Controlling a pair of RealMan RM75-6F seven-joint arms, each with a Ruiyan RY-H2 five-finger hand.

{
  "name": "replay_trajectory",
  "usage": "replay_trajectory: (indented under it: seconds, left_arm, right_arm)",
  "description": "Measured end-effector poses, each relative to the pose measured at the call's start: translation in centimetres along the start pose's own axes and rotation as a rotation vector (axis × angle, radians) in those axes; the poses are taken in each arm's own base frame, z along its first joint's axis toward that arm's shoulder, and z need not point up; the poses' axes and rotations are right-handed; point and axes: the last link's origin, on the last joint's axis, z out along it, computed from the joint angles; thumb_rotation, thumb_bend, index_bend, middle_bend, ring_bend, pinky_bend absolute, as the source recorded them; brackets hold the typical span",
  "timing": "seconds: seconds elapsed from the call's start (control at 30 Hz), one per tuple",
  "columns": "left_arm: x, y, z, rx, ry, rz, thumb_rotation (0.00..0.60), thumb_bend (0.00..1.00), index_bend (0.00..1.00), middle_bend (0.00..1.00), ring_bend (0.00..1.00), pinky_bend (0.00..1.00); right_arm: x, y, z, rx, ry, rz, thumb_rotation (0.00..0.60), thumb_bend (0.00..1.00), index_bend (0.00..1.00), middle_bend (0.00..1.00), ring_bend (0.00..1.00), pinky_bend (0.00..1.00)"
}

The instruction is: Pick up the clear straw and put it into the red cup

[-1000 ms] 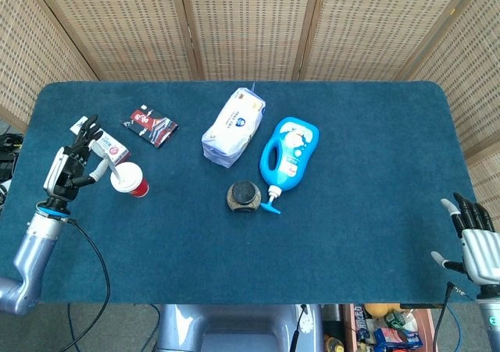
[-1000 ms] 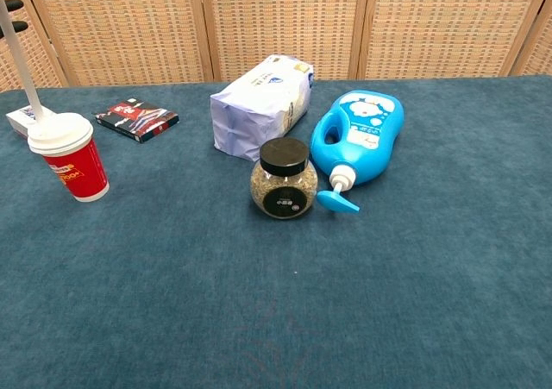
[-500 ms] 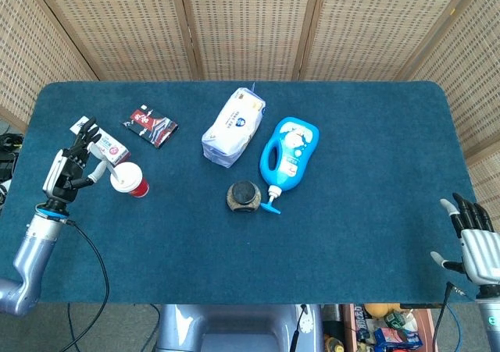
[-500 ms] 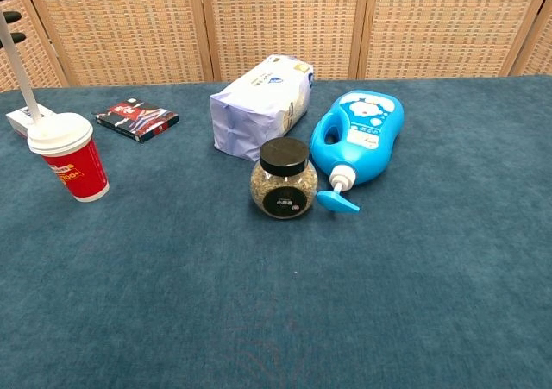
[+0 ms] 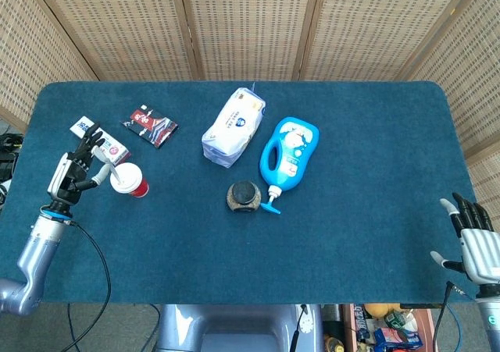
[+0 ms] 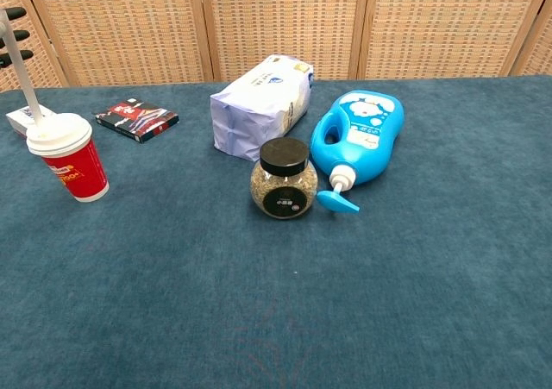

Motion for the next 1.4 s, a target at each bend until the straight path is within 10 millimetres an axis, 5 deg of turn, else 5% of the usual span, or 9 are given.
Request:
replay_trajectory:
  seconds: [0.77,0.83,1.0,1.17,1.4]
  left_arm:
    - [0.4,-2.6,0.1,0.097,0.006,0.003,0.6,0.43,0.59,0.0,0.0,0.0]
    - [0.3,-2.7,0.0,0.103,0.0,0.004,0.6,0.43,0.51,0.0,0.0,0.0]
    - [0.5,-2.6,-0.3,0.114,-0.035,0.025,0.6,0.43,0.04,0.0,0.0,0.0]
    - [0.8,-2.0,-0.8,0.084,-0.039,0.041,0.6,0.43,0.0,0.0,0.0,0.0]
    - [1.2,-0.2,-1.9,0.018,-0.06,0.138,0.6,0.29,0.0,0.0,0.0,0.0]
  right_arm:
    - [0.0,0.1,0.0,-0.002,-0.004,0.004,0.6,0.0,0.0,0.0,0.0,0.0]
    - [0.0,0.1,0.0,-0.002,-0.004,0.005,0.6,0.0,0.0,0.0,0.0,0.0]
    - [0.0,0.0,-0.1,0.0,-0.004,0.004,0.6,0.0,0.0,0.0,0.0,0.0]
    - [0.0,-0.1,-0.1,0.004,-0.003,0.005,0.6,0.0,0.0,0.0,0.0,0.0]
    - [0.2,-0.3,-0.3,0.017,0.003,0.011,0.6,0.0,0.0,0.0,0.0,0.0]
